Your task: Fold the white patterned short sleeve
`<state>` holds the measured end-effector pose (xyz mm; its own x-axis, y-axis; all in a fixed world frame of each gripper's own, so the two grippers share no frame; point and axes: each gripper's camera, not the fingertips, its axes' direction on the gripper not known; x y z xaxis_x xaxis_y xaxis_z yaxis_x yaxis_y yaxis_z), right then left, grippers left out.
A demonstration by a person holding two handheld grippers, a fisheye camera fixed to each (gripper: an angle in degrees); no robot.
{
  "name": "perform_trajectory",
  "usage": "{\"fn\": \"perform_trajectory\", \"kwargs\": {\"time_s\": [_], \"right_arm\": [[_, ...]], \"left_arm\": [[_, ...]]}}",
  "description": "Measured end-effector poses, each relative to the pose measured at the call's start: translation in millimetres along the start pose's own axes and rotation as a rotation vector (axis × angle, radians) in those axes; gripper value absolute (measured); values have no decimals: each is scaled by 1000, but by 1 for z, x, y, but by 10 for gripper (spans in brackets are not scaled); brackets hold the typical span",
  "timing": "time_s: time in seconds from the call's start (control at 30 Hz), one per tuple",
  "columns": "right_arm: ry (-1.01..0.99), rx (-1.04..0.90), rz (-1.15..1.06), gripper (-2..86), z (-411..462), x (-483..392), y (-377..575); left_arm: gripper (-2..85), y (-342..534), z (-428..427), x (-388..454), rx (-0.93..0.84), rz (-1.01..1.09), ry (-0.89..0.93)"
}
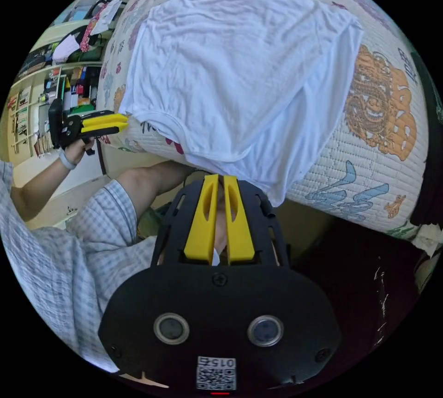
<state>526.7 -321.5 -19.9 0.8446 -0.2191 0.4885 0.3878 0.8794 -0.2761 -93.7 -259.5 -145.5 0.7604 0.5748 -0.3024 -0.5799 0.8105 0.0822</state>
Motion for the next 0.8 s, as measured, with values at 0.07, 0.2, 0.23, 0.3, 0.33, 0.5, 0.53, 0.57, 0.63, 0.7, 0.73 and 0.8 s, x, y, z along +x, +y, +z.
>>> {"fn": "perform_trajectory", "kwargs": {"time_s": [0.07,0.2,0.23,0.3,0.33,0.5,0.53,0.57,0.63,0.7,0.73,0.8], "right_arm": [[11,76,-32,5,-5,-6,-5],[23,98,-76,2,6,-8,-29],[31,84,-71,1,14,-5,-35],[63,18,-41,-2,33,3,-38],[81,-34,-12,-5,47,11,-37],[-115,-1,119,-6,36,49,-23],[-160,45,144,-4,23,62,-19],[-191,102,191,0,7,78,-16],[-201,212,261,10,-22,104,-15],[-208,330,324,33,-50,131,-19],[-214,388,358,46,-64,148,-25],[-224,452,396,55,-79,168,-39]], "left_arm": [[49,-3,-12,-2,86,-11,-6],[53,-20,-3,-14,119,-9,-7],[55,-24,5,-21,110,-21,2],[56,-25,23,-33,58,-41,-8],[56,-23,38,-40,-8,-54,-19],[57,-2,52,-80,-68,-147,138],[62,1,42,-94,-37,-177,156],[67,2,28,-109,18,-201,147],[73,-1,3,-136,120,-247,112],[80,-8,-18,-166,224,-309,83],[84,-15,-27,-186,284,-349,68],[87,-28,-31,-215,350,-406,74]]}}
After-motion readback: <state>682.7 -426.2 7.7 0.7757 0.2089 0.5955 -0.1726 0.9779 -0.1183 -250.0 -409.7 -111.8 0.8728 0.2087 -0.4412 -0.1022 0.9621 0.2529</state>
